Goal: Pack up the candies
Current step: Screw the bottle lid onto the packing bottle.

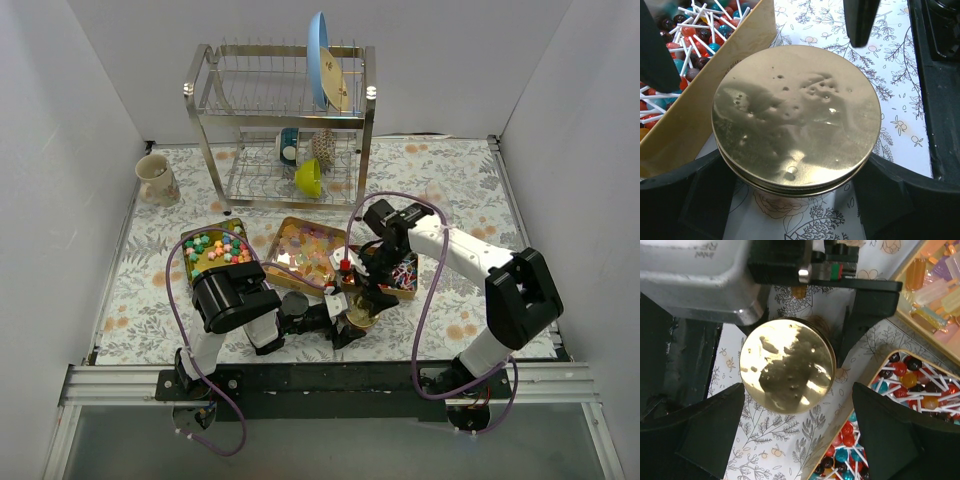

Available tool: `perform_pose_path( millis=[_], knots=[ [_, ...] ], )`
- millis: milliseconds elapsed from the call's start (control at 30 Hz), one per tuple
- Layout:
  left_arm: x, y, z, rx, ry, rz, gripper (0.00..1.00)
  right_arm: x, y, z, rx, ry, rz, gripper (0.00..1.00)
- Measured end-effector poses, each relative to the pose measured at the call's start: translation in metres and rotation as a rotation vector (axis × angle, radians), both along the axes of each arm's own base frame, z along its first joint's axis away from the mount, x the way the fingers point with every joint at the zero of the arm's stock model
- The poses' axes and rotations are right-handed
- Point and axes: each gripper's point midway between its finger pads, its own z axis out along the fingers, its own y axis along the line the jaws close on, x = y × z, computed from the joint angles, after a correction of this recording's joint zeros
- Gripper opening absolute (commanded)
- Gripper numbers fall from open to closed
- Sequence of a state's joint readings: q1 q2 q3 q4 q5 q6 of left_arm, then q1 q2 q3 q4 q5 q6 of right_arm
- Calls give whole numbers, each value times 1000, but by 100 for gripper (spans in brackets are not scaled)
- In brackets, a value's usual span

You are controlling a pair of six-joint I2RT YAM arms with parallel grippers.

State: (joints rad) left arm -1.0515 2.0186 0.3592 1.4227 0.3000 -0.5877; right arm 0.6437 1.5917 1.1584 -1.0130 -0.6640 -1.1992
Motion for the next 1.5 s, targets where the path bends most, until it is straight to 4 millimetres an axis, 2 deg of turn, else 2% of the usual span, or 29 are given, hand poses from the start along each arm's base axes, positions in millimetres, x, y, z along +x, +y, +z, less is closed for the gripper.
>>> perform_pose_path(
  millis=[300, 467, 800, 1033, 1200, 1367, 1400, 1433, 1467, 1500],
  knots=[
    [0, 0, 0, 0, 3, 1, 0, -13, 10, -4, 4, 14, 78, 94],
    [0, 0, 0, -1, 4, 1, 0, -19, 1, -9, -16, 16, 89, 94],
    [-1, 0, 0, -1, 5, -6, 0, -21, -9, -14, 16, -93, 104, 94],
    [-6, -1, 0, -2, 6, -35, 0, -26, -21, -18, 24, -150, 91, 94],
    [-8, -1, 0, -2, 5, -44, 0, -30, -38, -24, -26, -168, 74, 93],
    [-8, -1, 0, -2, 5, -47, 0, -48, -58, -23, -104, -102, 53, 93],
    [-8, -1, 0, -2, 6, -47, 2, -55, -64, -22, -125, -70, 43, 93],
    [-8, -1, 0, -2, 5, -47, 17, -60, -68, -20, -141, -43, 30, 93],
    [-8, -1, 0, -2, 6, -49, 55, -64, -73, -19, -156, -16, 8, 93],
    [-8, -1, 0, -3, 6, -52, 73, -65, -77, -17, -167, 10, -30, 93]
  ],
)
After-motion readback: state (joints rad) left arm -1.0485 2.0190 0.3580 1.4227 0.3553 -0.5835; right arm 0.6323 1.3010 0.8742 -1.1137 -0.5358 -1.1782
